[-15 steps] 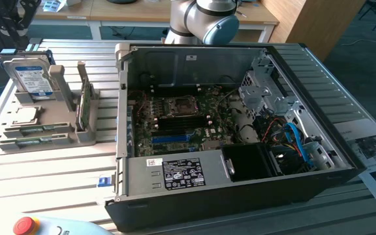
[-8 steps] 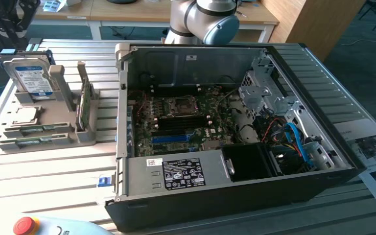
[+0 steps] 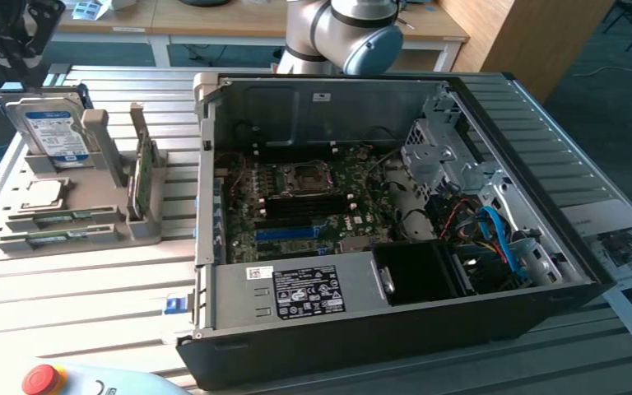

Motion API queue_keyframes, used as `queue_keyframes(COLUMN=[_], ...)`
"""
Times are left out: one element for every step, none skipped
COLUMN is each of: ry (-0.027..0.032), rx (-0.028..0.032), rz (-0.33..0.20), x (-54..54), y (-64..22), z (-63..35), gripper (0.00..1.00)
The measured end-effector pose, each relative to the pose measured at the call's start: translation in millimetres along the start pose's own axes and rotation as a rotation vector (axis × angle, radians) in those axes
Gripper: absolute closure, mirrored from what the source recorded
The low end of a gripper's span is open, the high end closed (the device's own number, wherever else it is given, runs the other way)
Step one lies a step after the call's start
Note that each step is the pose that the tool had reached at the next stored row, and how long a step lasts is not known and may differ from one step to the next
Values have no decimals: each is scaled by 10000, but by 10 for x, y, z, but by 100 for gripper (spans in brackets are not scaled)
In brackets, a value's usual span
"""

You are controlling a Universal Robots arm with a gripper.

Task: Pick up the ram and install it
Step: 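Reach for the ram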

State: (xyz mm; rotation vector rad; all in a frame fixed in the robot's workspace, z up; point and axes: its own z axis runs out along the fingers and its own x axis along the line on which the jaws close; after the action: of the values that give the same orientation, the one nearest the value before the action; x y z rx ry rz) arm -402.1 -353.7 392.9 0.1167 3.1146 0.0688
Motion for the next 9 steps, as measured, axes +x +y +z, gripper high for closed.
queue_keyframes(ry=[1, 1, 1, 2, 1, 1, 1, 1, 1], rx=[0, 0, 1, 0, 1, 0, 0, 0, 0], rz=[0, 0, 0, 0, -1, -1, -1, -1, 0], x=[-1, -1, -2, -2, -3, -3, -3, -3, -3], y=[-11, -23, -34, -46, -58, -71, -82, -94, -105], z=[-1, -1, -2, -3, -3, -3, -4, -5, -5], gripper=[90, 90, 90, 90, 90, 90, 90, 90, 90])
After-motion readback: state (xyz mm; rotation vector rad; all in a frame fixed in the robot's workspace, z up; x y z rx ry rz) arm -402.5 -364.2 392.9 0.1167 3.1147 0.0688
